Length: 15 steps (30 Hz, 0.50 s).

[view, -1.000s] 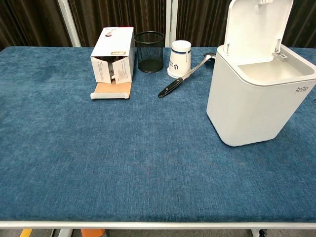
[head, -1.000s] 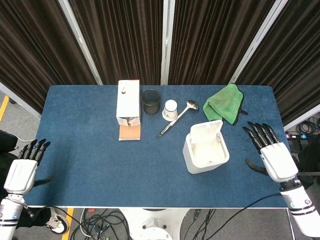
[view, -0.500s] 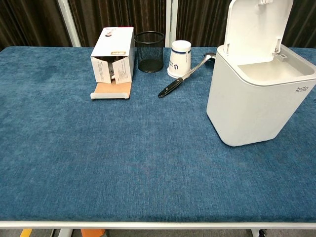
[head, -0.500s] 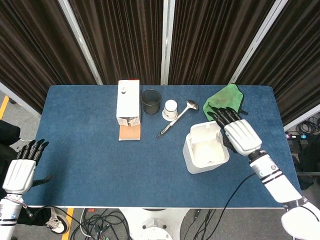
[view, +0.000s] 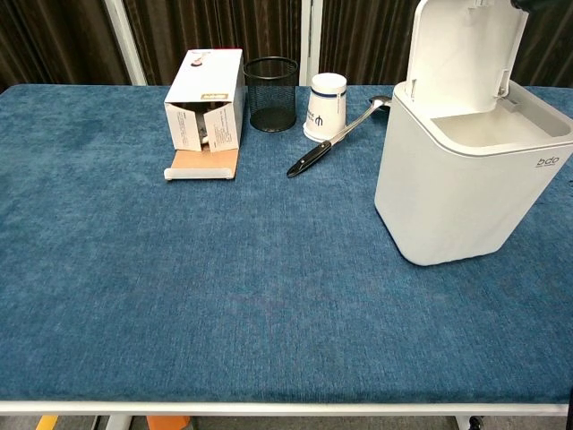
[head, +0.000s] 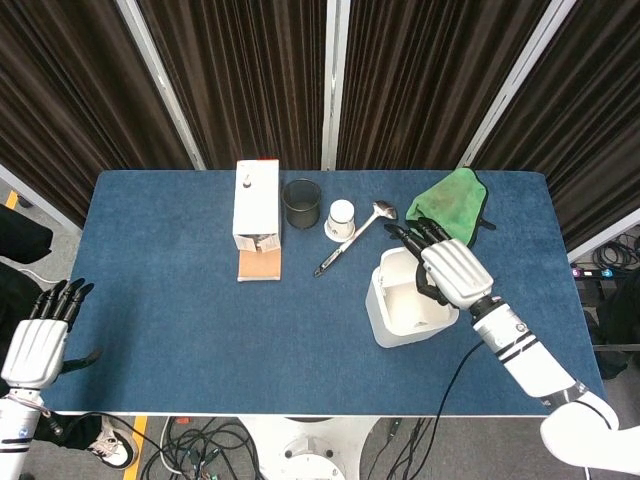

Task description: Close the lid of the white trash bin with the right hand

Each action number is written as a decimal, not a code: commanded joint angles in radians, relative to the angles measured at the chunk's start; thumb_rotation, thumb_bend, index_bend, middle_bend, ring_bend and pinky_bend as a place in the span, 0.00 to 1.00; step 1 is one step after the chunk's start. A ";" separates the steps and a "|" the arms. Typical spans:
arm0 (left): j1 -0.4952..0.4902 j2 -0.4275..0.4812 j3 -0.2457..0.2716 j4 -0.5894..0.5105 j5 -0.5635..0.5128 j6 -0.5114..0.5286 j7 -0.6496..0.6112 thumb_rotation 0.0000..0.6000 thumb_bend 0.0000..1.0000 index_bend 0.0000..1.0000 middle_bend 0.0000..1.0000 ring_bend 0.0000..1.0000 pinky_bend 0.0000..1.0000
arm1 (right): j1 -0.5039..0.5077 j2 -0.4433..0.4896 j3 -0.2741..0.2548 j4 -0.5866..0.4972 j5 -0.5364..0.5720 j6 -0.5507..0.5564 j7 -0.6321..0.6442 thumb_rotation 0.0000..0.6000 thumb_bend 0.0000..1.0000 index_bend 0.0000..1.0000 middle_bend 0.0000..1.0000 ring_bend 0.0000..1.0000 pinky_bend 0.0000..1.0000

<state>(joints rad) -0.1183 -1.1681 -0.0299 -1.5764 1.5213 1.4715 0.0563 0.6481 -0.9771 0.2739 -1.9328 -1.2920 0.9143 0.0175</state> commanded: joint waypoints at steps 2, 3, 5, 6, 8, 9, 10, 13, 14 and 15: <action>-0.002 -0.001 -0.002 -0.002 -0.001 -0.002 0.003 1.00 0.00 0.10 0.07 0.01 0.12 | 0.002 0.021 -0.013 -0.016 0.008 -0.020 0.003 1.00 1.00 0.01 0.24 0.15 0.13; -0.003 -0.001 -0.002 -0.002 -0.002 -0.003 0.004 1.00 0.00 0.10 0.07 0.01 0.12 | 0.003 0.025 -0.016 -0.018 0.010 -0.025 0.002 1.00 1.00 0.02 0.24 0.15 0.13; -0.003 -0.002 -0.002 -0.002 -0.003 -0.004 0.005 1.00 0.00 0.10 0.07 0.01 0.12 | 0.007 0.032 -0.024 -0.021 0.018 -0.038 -0.003 1.00 1.00 0.03 0.24 0.15 0.13; -0.003 -0.002 -0.002 -0.003 -0.003 -0.004 0.006 1.00 0.00 0.10 0.07 0.01 0.12 | 0.008 0.035 -0.027 -0.023 0.024 -0.044 -0.004 1.00 1.00 0.03 0.24 0.15 0.13; -0.002 -0.001 -0.001 -0.003 -0.002 -0.002 0.007 1.00 0.00 0.10 0.07 0.01 0.12 | 0.011 0.036 -0.032 -0.024 0.032 -0.049 -0.004 1.00 1.00 0.04 0.25 0.16 0.14; -0.002 -0.001 -0.001 -0.004 -0.001 -0.001 0.007 1.00 0.00 0.10 0.07 0.01 0.12 | 0.009 0.036 -0.032 -0.026 0.031 -0.044 -0.004 1.00 1.00 0.05 0.26 0.17 0.15; -0.001 0.000 -0.001 -0.004 -0.001 -0.001 0.007 1.00 0.00 0.10 0.07 0.01 0.12 | 0.006 0.035 -0.034 -0.028 0.026 -0.036 -0.002 1.00 1.00 0.06 0.27 0.17 0.16; 0.000 0.003 -0.002 -0.006 -0.001 0.002 0.007 1.00 0.00 0.10 0.07 0.01 0.12 | -0.011 0.037 -0.043 -0.038 -0.004 -0.006 0.007 1.00 1.00 0.09 0.30 0.20 0.19; 0.000 0.004 -0.002 -0.008 0.000 0.003 0.007 1.00 0.00 0.10 0.07 0.01 0.12 | -0.020 0.041 -0.050 -0.044 -0.020 0.005 0.012 1.00 1.00 0.09 0.30 0.20 0.21; 0.000 0.005 -0.001 -0.009 0.001 0.004 0.007 1.00 0.00 0.10 0.07 0.01 0.12 | -0.027 0.045 -0.056 -0.050 -0.033 0.012 0.016 1.00 1.00 0.09 0.30 0.20 0.22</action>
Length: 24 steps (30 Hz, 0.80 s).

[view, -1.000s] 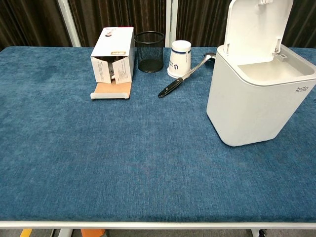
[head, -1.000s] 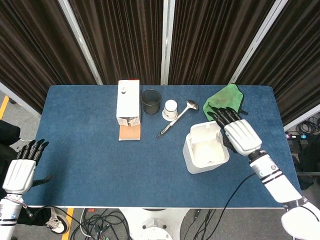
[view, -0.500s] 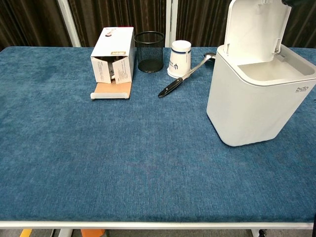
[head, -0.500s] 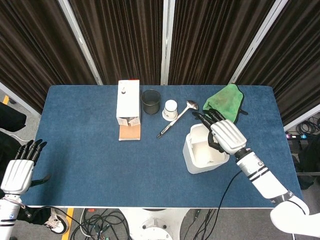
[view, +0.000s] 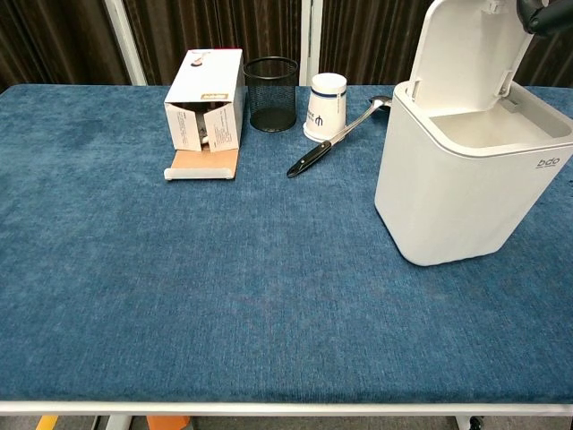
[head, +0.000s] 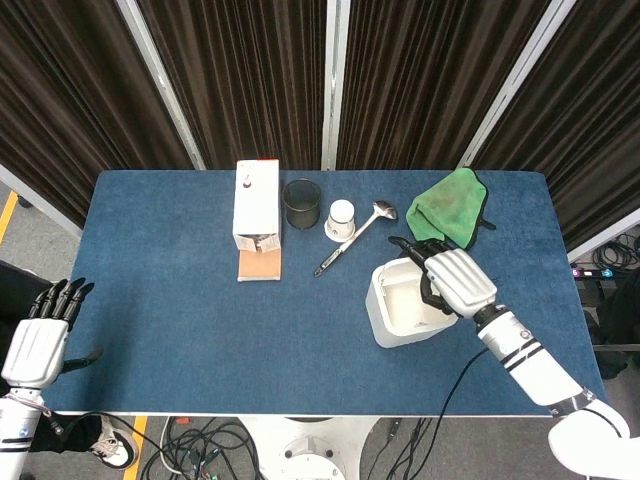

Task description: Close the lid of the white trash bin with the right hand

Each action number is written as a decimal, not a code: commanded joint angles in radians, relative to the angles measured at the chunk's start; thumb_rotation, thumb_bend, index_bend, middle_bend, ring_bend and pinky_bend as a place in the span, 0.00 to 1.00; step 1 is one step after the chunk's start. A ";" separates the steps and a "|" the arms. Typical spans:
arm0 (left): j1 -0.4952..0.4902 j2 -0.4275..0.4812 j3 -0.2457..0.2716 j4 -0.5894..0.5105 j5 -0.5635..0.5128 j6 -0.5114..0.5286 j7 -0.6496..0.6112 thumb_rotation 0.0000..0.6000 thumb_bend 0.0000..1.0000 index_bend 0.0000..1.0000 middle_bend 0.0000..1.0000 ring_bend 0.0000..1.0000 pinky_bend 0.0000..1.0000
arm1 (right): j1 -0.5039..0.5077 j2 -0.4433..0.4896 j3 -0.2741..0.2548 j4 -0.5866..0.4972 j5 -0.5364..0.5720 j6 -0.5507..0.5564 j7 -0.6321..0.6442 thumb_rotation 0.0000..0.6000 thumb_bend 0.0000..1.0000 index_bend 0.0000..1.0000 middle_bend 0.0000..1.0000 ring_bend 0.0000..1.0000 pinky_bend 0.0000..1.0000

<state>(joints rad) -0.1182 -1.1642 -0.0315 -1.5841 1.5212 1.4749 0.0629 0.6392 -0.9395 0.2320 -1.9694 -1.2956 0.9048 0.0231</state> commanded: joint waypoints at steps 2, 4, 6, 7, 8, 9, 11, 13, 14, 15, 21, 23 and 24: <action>0.000 0.004 0.001 -0.005 0.004 0.001 0.001 1.00 0.00 0.10 0.07 0.01 0.12 | -0.035 0.022 -0.030 -0.028 -0.060 0.034 0.024 1.00 1.00 0.09 0.30 0.21 0.23; -0.001 0.006 0.001 -0.009 0.006 0.002 0.003 1.00 0.00 0.10 0.07 0.01 0.12 | -0.051 0.035 -0.044 -0.043 -0.088 0.045 0.042 1.00 1.00 0.10 0.31 0.21 0.23; -0.001 0.009 0.002 -0.013 0.008 0.001 0.005 1.00 0.00 0.10 0.07 0.01 0.12 | -0.070 0.051 -0.061 -0.057 -0.126 0.064 0.061 1.00 1.00 0.10 0.31 0.21 0.24; -0.001 0.009 0.002 -0.014 0.009 0.002 0.006 1.00 0.00 0.10 0.07 0.01 0.12 | -0.079 0.057 -0.069 -0.061 -0.144 0.073 0.066 1.00 1.00 0.10 0.31 0.21 0.24; -0.001 0.010 0.003 -0.016 0.010 0.003 0.007 1.00 0.00 0.10 0.07 0.01 0.12 | -0.091 0.064 -0.079 -0.066 -0.165 0.085 0.070 1.00 1.00 0.10 0.31 0.21 0.24; -0.001 0.010 0.003 -0.018 0.011 0.004 0.008 1.00 0.00 0.10 0.07 0.01 0.12 | -0.099 0.069 -0.087 -0.069 -0.179 0.093 0.073 1.00 1.00 0.10 0.31 0.21 0.24; 0.000 0.011 0.004 -0.021 0.015 0.007 0.011 1.00 0.00 0.10 0.07 0.01 0.12 | -0.116 0.080 -0.107 -0.075 -0.207 0.104 0.077 1.00 1.00 0.10 0.31 0.21 0.24; 0.001 0.013 0.005 -0.024 0.018 0.009 0.014 1.00 0.00 0.10 0.07 0.01 0.12 | -0.127 0.087 -0.127 -0.079 -0.226 0.104 0.082 1.00 1.00 0.10 0.31 0.21 0.24; 0.001 0.013 0.005 -0.026 0.019 0.009 0.015 1.00 0.00 0.10 0.07 0.01 0.12 | -0.133 0.090 -0.139 -0.079 -0.236 0.101 0.089 1.00 1.00 0.10 0.31 0.22 0.25; 0.001 0.014 0.006 -0.027 0.019 0.009 0.016 1.00 0.00 0.10 0.07 0.01 0.12 | -0.137 0.090 -0.147 -0.078 -0.242 0.099 0.094 1.00 1.00 0.10 0.31 0.22 0.25; 0.001 0.015 0.007 -0.031 0.021 0.010 0.023 1.00 0.00 0.10 0.07 0.01 0.12 | -0.153 0.069 -0.173 -0.041 -0.272 0.110 0.116 1.00 1.00 0.10 0.31 0.22 0.25; 0.002 0.014 0.006 -0.031 0.020 0.010 0.024 1.00 0.00 0.10 0.07 0.01 0.12 | -0.153 0.060 -0.178 -0.026 -0.276 0.108 0.127 1.00 1.00 0.11 0.31 0.22 0.25; 0.002 0.014 0.007 -0.031 0.020 0.010 0.024 1.00 0.00 0.10 0.07 0.01 0.12 | -0.152 0.056 -0.178 -0.020 -0.277 0.108 0.130 1.00 1.00 0.11 0.31 0.22 0.25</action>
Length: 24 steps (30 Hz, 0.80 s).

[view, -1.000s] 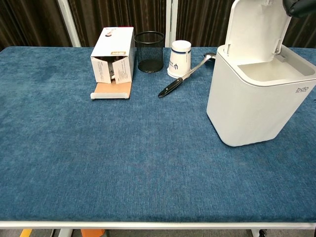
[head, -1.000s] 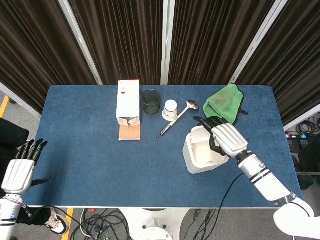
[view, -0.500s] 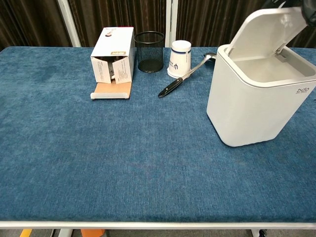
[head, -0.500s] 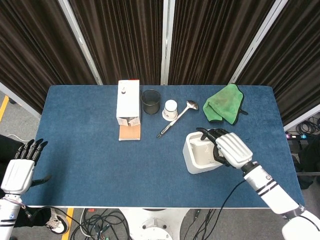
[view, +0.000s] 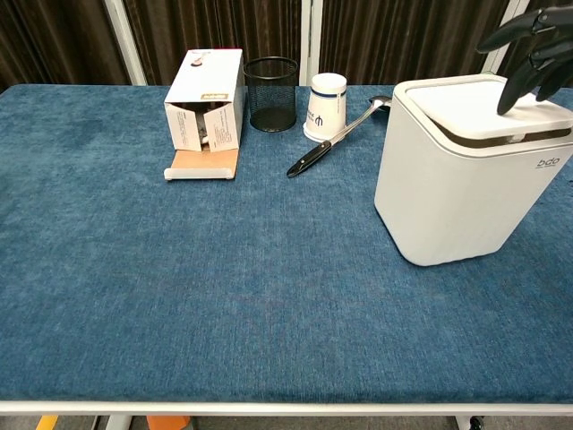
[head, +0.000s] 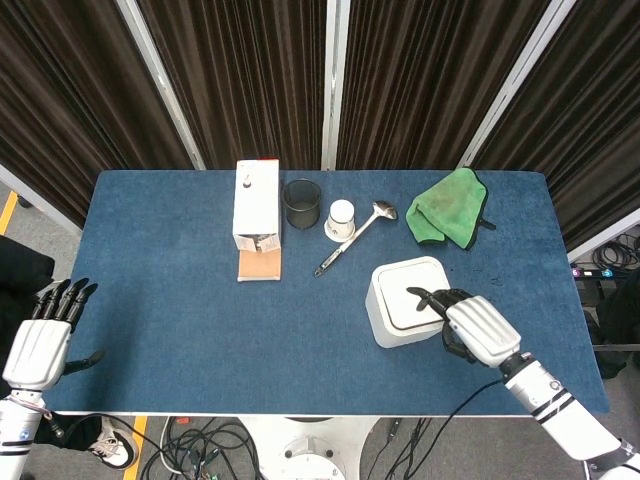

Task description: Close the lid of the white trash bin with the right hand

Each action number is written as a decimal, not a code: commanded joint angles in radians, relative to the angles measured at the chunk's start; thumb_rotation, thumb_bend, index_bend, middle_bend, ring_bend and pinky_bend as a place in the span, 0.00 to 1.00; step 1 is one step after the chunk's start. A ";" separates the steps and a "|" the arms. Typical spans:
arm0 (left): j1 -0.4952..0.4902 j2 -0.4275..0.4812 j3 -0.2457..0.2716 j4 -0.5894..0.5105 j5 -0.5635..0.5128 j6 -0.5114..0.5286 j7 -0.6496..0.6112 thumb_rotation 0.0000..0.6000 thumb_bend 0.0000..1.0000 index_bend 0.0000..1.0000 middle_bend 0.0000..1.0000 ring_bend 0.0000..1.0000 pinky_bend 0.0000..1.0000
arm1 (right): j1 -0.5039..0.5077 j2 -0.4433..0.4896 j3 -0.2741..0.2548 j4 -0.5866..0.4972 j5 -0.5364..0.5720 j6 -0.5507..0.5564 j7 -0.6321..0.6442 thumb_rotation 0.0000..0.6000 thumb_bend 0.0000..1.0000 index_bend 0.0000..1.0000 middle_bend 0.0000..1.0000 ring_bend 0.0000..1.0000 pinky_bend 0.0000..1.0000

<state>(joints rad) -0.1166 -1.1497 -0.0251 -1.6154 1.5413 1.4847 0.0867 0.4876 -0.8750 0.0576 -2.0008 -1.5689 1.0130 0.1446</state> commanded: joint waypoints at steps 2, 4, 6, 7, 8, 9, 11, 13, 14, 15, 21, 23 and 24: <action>0.000 -0.001 0.000 0.001 -0.002 -0.001 0.000 1.00 0.00 0.10 0.07 0.01 0.12 | 0.002 -0.018 -0.009 0.024 -0.003 -0.009 0.016 1.00 1.00 0.11 0.31 0.22 0.25; 0.001 -0.003 0.001 0.003 -0.002 -0.002 0.000 1.00 0.00 0.10 0.07 0.01 0.12 | 0.005 -0.027 -0.012 0.034 -0.002 -0.015 0.021 1.00 1.00 0.11 0.30 0.22 0.25; 0.001 -0.003 0.001 0.004 -0.003 -0.002 -0.001 1.00 0.00 0.10 0.07 0.01 0.12 | 0.006 -0.034 -0.016 0.041 -0.002 -0.020 0.023 1.00 1.00 0.11 0.30 0.22 0.25; 0.001 -0.004 0.001 0.005 -0.004 -0.002 -0.002 1.00 0.00 0.10 0.07 0.01 0.12 | 0.007 -0.037 -0.017 0.043 -0.001 -0.022 0.024 1.00 1.00 0.10 0.30 0.22 0.25; 0.003 -0.005 0.003 0.007 -0.003 -0.001 -0.002 1.00 0.00 0.10 0.07 0.01 0.12 | 0.008 -0.041 -0.019 0.047 0.000 -0.024 0.025 1.00 1.00 0.10 0.30 0.22 0.25; 0.003 -0.005 0.002 0.008 -0.003 0.000 -0.003 1.00 0.00 0.10 0.07 0.01 0.12 | 0.008 -0.043 -0.021 0.048 0.001 -0.026 0.025 1.00 1.00 0.10 0.30 0.22 0.25; 0.002 -0.005 0.001 0.010 -0.004 -0.001 -0.006 1.00 0.00 0.10 0.07 0.01 0.12 | 0.010 -0.045 -0.024 0.052 0.005 -0.033 0.022 1.00 1.00 0.10 0.30 0.22 0.25; 0.002 -0.004 0.001 0.010 -0.004 -0.001 -0.008 1.00 0.00 0.10 0.07 0.01 0.12 | 0.012 -0.047 -0.028 0.054 0.012 -0.042 0.018 1.00 1.00 0.10 0.30 0.22 0.25; 0.002 -0.005 0.000 0.011 -0.003 -0.001 -0.009 1.00 0.00 0.10 0.07 0.01 0.12 | 0.013 -0.048 -0.030 0.055 0.016 -0.048 0.016 1.00 1.00 0.10 0.30 0.22 0.25; 0.002 -0.005 0.001 0.012 -0.004 -0.001 -0.010 1.00 0.00 0.10 0.07 0.01 0.12 | 0.014 -0.050 -0.031 0.056 0.018 -0.050 0.014 1.00 1.00 0.10 0.30 0.22 0.25; 0.001 -0.006 -0.001 0.014 -0.004 -0.001 -0.011 1.00 0.00 0.10 0.07 0.01 0.12 | -0.012 -0.045 -0.021 0.048 -0.043 0.047 0.049 1.00 1.00 0.10 0.30 0.22 0.25; 0.001 -0.006 -0.002 0.014 -0.004 0.000 -0.011 1.00 0.00 0.10 0.07 0.01 0.12 | -0.036 -0.032 -0.018 0.048 -0.083 0.116 0.055 1.00 1.00 0.09 0.30 0.22 0.24; 0.002 -0.007 -0.001 0.014 -0.004 0.000 -0.011 1.00 0.00 0.10 0.07 0.01 0.12 | -0.048 -0.024 -0.018 0.049 -0.097 0.145 0.051 1.00 1.00 0.08 0.29 0.21 0.22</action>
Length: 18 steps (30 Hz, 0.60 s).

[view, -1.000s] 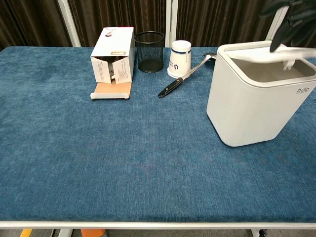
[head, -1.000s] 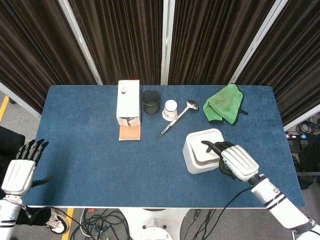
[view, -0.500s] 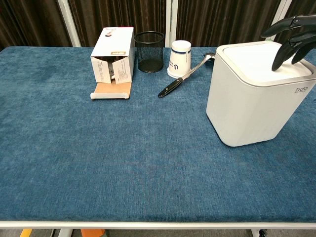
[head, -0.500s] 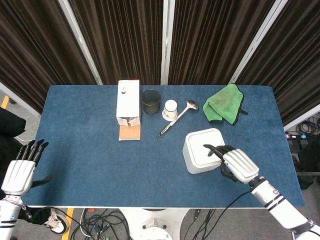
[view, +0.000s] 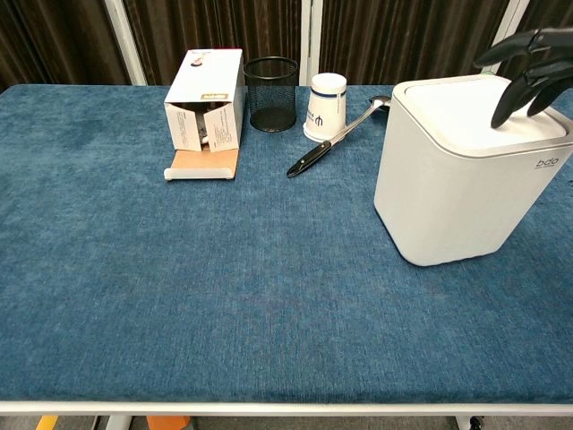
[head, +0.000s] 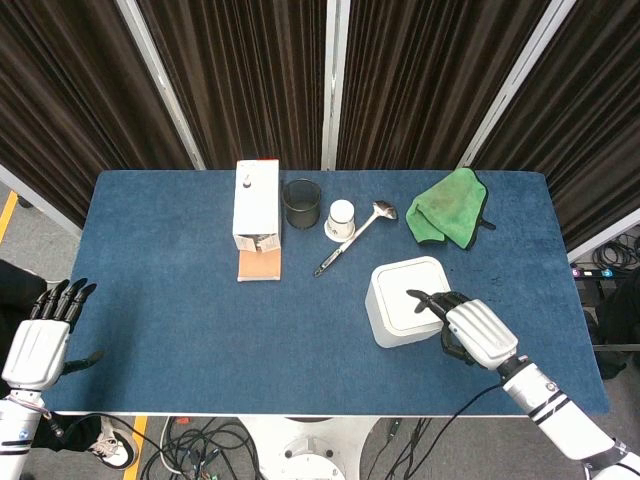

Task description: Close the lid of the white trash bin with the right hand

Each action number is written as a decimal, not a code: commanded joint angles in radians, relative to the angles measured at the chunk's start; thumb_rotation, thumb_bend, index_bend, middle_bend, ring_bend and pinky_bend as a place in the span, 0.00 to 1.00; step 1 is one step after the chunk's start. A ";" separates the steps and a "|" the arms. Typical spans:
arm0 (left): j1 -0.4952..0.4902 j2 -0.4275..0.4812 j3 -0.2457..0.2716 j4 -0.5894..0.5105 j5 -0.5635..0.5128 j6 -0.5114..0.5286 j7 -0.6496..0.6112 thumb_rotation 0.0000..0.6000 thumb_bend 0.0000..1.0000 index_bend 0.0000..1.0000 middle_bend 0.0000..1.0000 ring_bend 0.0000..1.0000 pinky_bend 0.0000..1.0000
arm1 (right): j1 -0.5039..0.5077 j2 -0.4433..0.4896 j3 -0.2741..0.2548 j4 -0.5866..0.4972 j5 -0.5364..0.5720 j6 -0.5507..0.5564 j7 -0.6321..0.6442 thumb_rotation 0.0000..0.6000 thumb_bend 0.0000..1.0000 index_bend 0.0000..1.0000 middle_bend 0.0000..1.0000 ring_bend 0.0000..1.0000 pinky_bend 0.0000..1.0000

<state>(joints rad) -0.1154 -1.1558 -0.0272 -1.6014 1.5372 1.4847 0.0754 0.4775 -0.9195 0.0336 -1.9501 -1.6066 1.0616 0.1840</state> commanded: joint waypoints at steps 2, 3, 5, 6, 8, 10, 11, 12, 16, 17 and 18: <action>0.001 -0.002 0.002 0.001 0.000 0.000 0.001 1.00 0.00 0.10 0.07 0.01 0.12 | -0.071 0.039 0.005 0.003 -0.084 0.165 -0.002 1.00 1.00 0.07 0.29 0.20 0.20; 0.001 -0.003 0.002 0.001 0.001 0.000 0.001 1.00 0.00 0.10 0.07 0.01 0.12 | -0.088 0.045 0.003 0.010 -0.091 0.197 -0.009 1.00 1.00 0.07 0.29 0.19 0.19; 0.002 -0.003 0.002 -0.003 0.002 0.003 0.002 1.00 0.00 0.10 0.07 0.01 0.12 | -0.140 0.045 -0.004 0.044 -0.104 0.283 -0.036 1.00 1.00 0.05 0.28 0.19 0.18; 0.003 -0.003 0.002 -0.005 0.003 0.005 0.003 1.00 0.00 0.10 0.07 0.01 0.12 | -0.167 0.039 -0.009 0.068 -0.106 0.323 -0.056 1.00 1.00 0.04 0.28 0.18 0.18; 0.004 0.001 0.001 -0.013 0.005 0.009 0.006 1.00 0.00 0.10 0.07 0.01 0.12 | -0.237 0.006 -0.023 0.139 -0.103 0.415 -0.109 1.00 1.00 0.02 0.25 0.15 0.16; 0.006 0.003 0.001 -0.020 0.006 0.013 0.008 1.00 0.00 0.10 0.07 0.01 0.12 | -0.296 -0.043 -0.034 0.220 -0.095 0.492 -0.128 1.00 0.96 0.00 0.22 0.13 0.14; 0.005 0.004 0.000 -0.022 0.004 0.012 0.008 1.00 0.00 0.10 0.07 0.01 0.12 | -0.331 -0.081 -0.040 0.282 -0.086 0.536 -0.118 1.00 0.93 0.00 0.22 0.13 0.13; 0.005 0.004 0.000 -0.022 0.005 0.011 0.009 1.00 0.00 0.10 0.07 0.01 0.12 | -0.354 -0.109 -0.043 0.332 -0.075 0.562 -0.106 1.00 0.90 0.00 0.22 0.13 0.12; 0.006 0.004 0.005 -0.024 0.012 0.013 0.017 1.00 0.00 0.10 0.07 0.01 0.12 | -0.419 -0.222 -0.038 0.543 -0.001 0.604 -0.088 1.00 0.78 0.00 0.20 0.10 0.08; 0.008 0.005 0.004 -0.026 0.011 0.015 0.017 1.00 0.00 0.10 0.07 0.01 0.12 | -0.426 -0.241 -0.035 0.577 0.015 0.600 -0.095 1.00 0.71 0.00 0.18 0.06 0.05; 0.009 0.004 0.003 -0.026 0.009 0.017 0.017 1.00 0.00 0.10 0.07 0.01 0.12 | -0.429 -0.258 -0.031 0.600 0.022 0.600 -0.098 1.00 0.64 0.00 0.15 0.04 0.03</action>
<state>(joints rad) -0.1072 -1.1518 -0.0237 -1.6274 1.5470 1.5010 0.0920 0.1176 -1.0792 0.0033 -1.4836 -1.6411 1.6189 0.0952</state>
